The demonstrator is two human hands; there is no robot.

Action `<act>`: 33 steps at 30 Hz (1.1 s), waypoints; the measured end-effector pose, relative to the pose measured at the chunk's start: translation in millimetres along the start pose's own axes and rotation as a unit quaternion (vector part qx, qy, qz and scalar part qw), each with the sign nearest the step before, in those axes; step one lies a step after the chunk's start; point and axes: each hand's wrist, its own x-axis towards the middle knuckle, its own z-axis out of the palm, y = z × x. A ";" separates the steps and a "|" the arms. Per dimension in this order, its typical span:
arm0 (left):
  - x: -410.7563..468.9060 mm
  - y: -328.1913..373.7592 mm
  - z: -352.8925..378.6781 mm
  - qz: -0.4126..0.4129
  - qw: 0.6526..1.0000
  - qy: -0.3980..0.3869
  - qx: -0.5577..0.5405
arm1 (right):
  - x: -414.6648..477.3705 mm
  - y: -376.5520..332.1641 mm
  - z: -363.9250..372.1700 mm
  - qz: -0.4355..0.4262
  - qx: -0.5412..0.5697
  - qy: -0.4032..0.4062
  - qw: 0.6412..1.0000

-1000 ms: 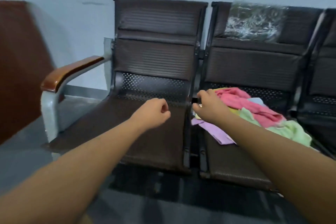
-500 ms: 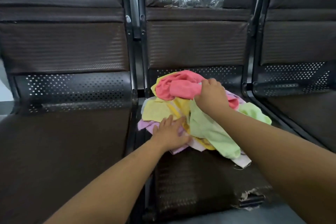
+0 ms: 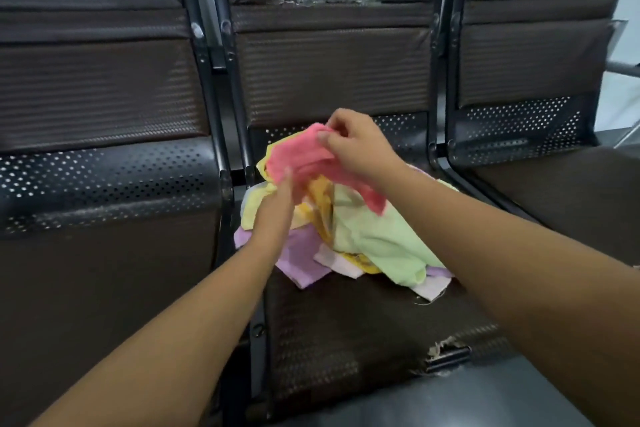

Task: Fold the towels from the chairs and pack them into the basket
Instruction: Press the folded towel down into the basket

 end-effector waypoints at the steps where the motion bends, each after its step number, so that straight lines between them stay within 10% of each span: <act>1: -2.5 14.7 -3.8 -0.039 0.988 -0.034 -0.145 | -12.5 -11.7 -0.1 0.003 0.054 -0.055 0.997; 3: -10.4 41.7 -14.1 -0.087 0.938 -0.082 -0.324 | -38.5 -25.9 -0.7 0.038 0.139 -0.160 0.977; 6: -27.6 65.6 -31.8 -0.050 0.952 0.002 -0.301 | -68.3 -33.4 -6.1 0.142 0.225 -0.247 0.932; 12: -100.4 96.6 -78.3 0.025 0.972 -0.105 -0.209 | -70.2 -63.4 -6.1 0.364 0.504 -0.114 0.775; 18: -159.6 77.0 -132.9 -0.024 0.968 -0.194 -0.158 | -76.5 -130.6 22.6 0.283 0.410 -0.017 0.867; 22: -169.3 66.3 -163.0 -0.066 0.944 -0.138 -0.292 | -103.0 -171.2 45.8 0.212 0.367 -0.184 0.887; 28: -169.6 60.5 -193.7 0.001 0.958 0.086 -0.274 | -131.0 -167.3 75.0 0.276 0.341 -0.250 0.863; 33: -185.8 58.6 -215.5 0.025 0.973 -0.043 -0.224 | -134.5 -147.9 86.3 0.399 0.401 -0.266 0.781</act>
